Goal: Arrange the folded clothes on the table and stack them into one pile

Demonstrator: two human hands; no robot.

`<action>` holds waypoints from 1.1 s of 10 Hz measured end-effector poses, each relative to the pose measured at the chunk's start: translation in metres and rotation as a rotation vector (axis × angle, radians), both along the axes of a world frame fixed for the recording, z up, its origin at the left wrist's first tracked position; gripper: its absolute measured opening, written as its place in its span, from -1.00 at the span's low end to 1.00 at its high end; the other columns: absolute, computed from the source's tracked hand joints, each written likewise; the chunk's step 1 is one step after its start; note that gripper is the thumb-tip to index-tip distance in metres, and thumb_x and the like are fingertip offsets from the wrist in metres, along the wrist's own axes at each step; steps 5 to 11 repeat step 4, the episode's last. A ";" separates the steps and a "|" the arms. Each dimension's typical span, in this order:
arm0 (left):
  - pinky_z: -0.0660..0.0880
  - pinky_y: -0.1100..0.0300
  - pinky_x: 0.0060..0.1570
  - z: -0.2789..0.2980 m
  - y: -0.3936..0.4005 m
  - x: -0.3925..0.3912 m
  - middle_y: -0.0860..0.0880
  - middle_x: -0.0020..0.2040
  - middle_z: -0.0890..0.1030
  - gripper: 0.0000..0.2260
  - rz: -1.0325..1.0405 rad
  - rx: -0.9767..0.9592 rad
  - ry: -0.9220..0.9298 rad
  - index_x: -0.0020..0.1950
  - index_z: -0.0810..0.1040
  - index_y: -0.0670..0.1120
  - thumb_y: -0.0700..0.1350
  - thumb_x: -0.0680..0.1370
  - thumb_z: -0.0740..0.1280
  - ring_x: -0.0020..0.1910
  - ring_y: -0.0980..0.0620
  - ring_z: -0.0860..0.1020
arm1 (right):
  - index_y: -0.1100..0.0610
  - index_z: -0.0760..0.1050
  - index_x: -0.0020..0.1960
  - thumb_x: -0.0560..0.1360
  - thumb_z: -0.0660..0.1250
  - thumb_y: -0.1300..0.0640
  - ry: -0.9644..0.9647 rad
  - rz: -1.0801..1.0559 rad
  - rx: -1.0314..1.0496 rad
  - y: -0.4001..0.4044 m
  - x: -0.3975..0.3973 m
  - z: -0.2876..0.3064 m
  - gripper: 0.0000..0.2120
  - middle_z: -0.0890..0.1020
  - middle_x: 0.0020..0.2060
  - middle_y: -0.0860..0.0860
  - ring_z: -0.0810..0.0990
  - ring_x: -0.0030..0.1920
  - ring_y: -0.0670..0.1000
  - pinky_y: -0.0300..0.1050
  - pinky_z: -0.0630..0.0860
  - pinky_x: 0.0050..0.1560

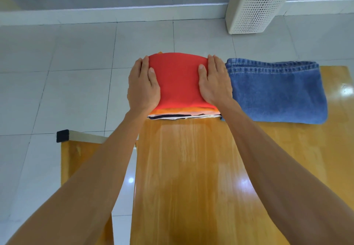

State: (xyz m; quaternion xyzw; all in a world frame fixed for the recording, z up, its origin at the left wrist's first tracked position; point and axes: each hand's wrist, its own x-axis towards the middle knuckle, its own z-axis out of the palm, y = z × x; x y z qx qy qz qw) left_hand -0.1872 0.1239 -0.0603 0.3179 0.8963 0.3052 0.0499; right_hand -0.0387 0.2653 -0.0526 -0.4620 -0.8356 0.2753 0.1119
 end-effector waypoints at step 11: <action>0.16 -0.32 0.42 0.046 -0.001 -0.020 -0.11 0.56 0.21 -0.52 -0.190 -0.281 -0.056 0.58 0.16 -0.09 0.02 0.68 -0.04 0.55 -0.17 0.13 | 0.20 -0.04 0.63 0.64 -0.20 -0.26 -0.102 0.125 -0.071 0.000 0.005 0.027 -0.28 0.01 0.63 0.13 -0.08 0.62 0.15 0.24 -0.03 0.58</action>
